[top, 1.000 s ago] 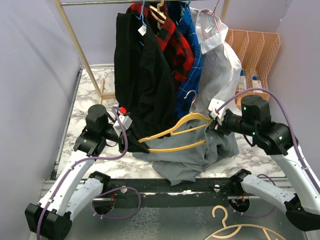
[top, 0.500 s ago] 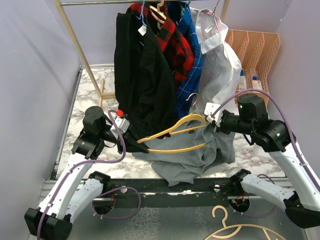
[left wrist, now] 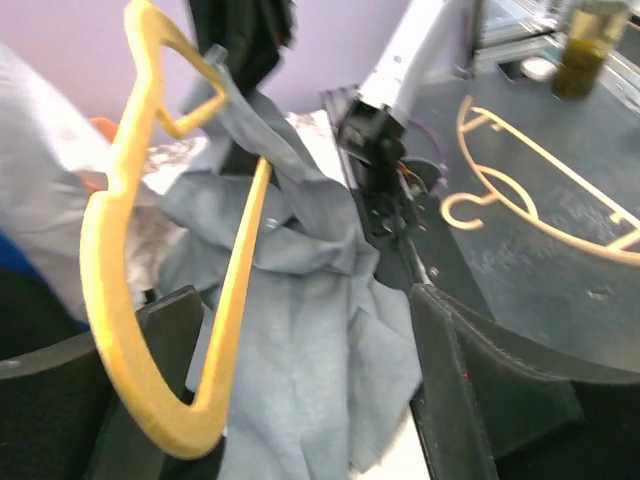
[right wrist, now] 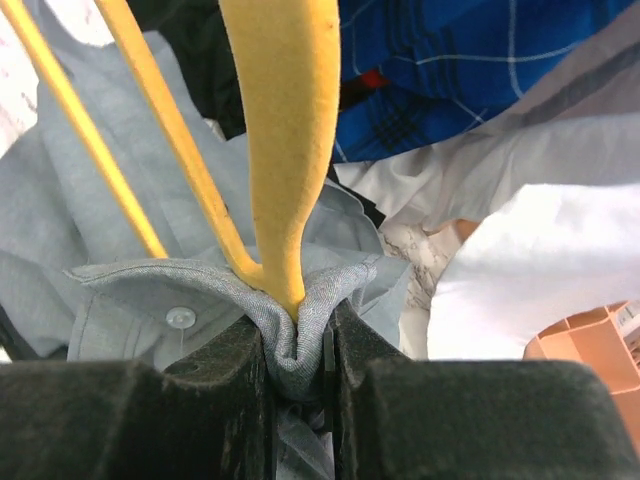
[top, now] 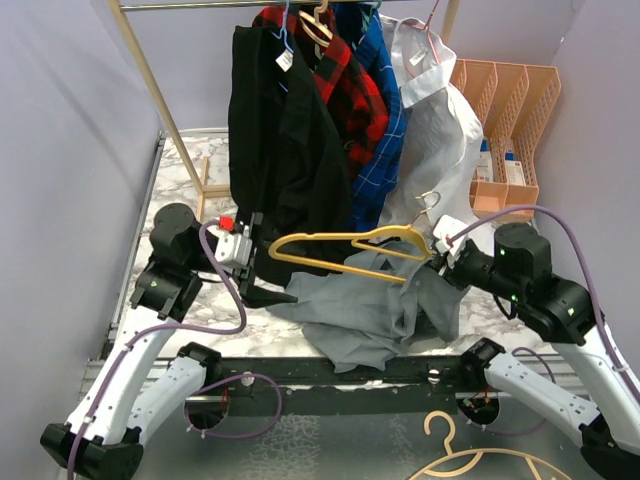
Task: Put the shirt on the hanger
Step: Hang the shirt on the hanger.
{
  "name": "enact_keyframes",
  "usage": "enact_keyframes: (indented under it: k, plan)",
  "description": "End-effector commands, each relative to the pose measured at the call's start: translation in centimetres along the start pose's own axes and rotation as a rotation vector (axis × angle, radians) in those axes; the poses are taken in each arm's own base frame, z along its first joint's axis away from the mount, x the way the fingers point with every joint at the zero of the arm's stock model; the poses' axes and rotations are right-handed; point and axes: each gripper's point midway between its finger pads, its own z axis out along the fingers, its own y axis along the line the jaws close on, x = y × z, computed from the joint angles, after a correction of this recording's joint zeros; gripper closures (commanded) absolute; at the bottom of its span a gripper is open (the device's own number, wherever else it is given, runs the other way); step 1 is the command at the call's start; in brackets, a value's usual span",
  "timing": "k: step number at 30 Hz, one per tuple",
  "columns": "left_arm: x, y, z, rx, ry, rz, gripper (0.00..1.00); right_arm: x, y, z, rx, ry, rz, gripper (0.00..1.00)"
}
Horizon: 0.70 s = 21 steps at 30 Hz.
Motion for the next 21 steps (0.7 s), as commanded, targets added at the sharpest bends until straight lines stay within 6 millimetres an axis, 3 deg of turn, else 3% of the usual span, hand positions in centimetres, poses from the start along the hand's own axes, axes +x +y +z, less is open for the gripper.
enact_keyframes:
  k: [1, 7, 12, 15, 18, 21]
  plan:
    - [-4.3, 3.3, -0.7, -0.206, 0.018, 0.21, 0.02, -1.9, -3.0, -1.3, 0.206, -0.126, 0.1, 0.99]
    - [-11.4, 6.0, -2.9, -0.492, -0.051, 0.337, 0.01, -2.0, -4.1, -1.3, 0.262, -0.131, 0.087, 0.99]
    - [-14.6, 11.3, -8.6, -0.953, -0.03, 0.334, 0.02, -1.9, -5.1, -2.5, 0.347, -0.162, 0.09, 0.99]
    - [-14.3, 13.2, -11.6, -1.149, -0.016, 0.309, 0.02, -1.9, -5.3, -3.5, 0.382, -0.188, 0.109, 0.99]
    - [-13.4, 13.8, -11.9, -1.175, -0.006, 0.266, 0.02, -2.0, -5.3, -4.9, 0.409, -0.225, 0.132, 0.99]
    - [-10.9, 15.4, -11.5, -1.161, 0.066, 0.152, 0.04, -2.7, -4.9, -6.8, 0.416, -0.297, 0.136, 0.99]
